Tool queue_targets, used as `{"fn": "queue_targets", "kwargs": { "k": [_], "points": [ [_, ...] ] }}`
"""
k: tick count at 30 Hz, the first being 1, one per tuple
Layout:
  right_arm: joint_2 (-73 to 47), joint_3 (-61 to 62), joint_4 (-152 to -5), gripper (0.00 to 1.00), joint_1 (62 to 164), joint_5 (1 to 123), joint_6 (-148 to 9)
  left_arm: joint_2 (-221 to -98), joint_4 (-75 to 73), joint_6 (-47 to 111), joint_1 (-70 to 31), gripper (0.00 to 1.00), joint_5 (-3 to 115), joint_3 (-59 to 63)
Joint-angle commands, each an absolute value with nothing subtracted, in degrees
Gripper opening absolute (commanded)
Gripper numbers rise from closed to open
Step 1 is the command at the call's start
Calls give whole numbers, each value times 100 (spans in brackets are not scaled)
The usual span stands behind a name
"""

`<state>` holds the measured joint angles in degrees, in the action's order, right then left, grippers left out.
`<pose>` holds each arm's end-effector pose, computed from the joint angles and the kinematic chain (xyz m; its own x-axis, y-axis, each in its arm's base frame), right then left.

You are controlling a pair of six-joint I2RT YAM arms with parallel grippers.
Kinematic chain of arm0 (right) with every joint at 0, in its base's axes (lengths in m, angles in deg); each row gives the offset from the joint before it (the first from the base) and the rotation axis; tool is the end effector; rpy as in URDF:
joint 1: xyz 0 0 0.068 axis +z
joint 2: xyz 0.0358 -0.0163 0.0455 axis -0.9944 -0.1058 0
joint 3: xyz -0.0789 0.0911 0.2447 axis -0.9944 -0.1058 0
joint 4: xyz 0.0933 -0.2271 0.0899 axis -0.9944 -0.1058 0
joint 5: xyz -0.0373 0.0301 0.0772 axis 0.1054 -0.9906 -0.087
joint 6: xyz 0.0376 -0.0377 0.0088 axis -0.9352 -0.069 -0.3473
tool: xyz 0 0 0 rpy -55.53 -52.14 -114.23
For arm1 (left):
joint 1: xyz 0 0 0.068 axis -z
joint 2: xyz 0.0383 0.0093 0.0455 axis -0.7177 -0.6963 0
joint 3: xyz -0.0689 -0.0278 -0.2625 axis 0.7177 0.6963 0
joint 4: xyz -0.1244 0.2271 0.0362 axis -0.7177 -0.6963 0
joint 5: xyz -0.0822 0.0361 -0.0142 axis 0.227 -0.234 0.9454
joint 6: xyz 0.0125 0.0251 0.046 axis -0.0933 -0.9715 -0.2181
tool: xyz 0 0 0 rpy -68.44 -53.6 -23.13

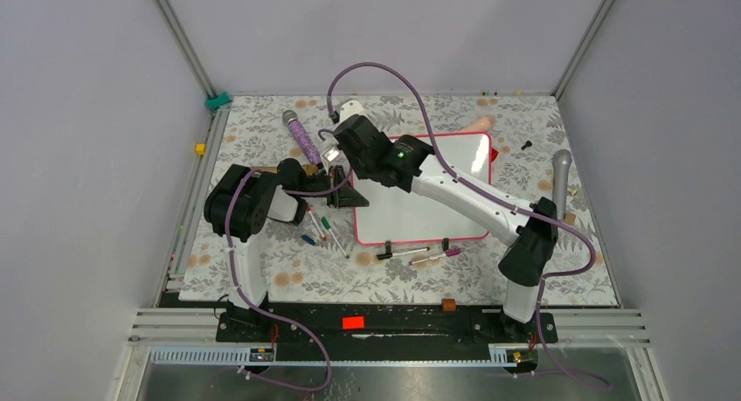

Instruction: Write a sentence on the whiteboard

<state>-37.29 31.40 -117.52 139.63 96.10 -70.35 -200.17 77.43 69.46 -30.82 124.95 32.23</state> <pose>0.2477 0.3348 0.3675 -0.4194 -0.4025 -0.8137 -0.4905 0.8547 -0.1700 0.3213 -0.1221 0.1390 -0.6892 0.0074 -0.7245 0.7237 -0.0421 -0.6888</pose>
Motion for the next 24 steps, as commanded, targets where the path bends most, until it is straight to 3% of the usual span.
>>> {"fn": "queue_targets", "kwargs": {
  "k": [1, 24],
  "points": [
    [-3506, 3520, -11773, 0, 13964, 9869, -7035, -19833, 8113, 6943, -2992, 0, 13064, 3250],
    [-3924, 3799, -11950, 0, 13834, 10225, -6977, -19856, 8110, 6948, -3030, 0, 13088, 3235]
  ]
}}
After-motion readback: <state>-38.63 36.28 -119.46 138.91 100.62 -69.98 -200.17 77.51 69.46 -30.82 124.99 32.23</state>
